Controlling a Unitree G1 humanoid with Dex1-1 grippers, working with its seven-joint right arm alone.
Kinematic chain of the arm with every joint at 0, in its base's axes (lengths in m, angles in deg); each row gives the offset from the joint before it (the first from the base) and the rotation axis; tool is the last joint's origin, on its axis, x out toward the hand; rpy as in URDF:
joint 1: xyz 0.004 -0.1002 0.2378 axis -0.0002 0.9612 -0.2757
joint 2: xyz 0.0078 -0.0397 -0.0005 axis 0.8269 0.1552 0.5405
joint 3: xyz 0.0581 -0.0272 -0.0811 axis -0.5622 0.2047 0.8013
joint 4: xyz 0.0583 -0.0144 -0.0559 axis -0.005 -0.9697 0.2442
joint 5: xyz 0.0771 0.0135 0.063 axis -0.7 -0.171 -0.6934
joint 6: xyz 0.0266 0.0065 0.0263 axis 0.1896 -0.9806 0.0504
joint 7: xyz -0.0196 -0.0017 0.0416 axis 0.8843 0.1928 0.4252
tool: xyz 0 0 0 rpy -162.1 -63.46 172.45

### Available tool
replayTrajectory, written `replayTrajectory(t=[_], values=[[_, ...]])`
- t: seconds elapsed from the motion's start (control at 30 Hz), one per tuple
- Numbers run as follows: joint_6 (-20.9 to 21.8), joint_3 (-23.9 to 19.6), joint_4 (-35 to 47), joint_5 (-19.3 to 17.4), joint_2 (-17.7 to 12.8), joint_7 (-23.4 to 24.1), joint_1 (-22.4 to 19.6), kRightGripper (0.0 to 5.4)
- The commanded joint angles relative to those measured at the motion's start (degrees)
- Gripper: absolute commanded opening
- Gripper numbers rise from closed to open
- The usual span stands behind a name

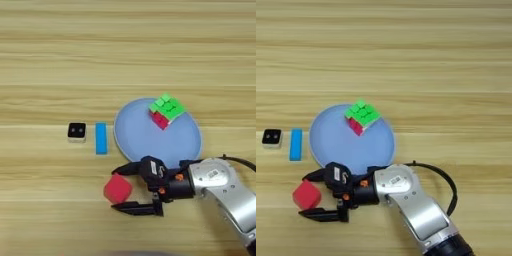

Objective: Move the objects on the table

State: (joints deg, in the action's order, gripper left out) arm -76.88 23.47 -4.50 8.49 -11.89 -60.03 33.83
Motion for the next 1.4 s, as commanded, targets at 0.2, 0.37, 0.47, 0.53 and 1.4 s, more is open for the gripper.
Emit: replayTrajectory(t=[0.2, 0.37, 0.47, 0.53, 1.4], values=[[1.6, -1.1, 1.4, -0.3, -0.6, 1.5, -1.9, 4.69], [1.2, -1.8, 2.3, -1.4, 0.0, 1.7, -2.0, 5.32], [1.0, -2.4, 3.5, -2.7, 0.0, 1.4, -2.0, 5.37], [0.9, -2.8, 4.3, -3.6, 0.0, 1.4, -2.0, 5.37], [-2.5, -22.5, 2.4, -16.2, 4.4, 13.6, -14.1, 5.38]])
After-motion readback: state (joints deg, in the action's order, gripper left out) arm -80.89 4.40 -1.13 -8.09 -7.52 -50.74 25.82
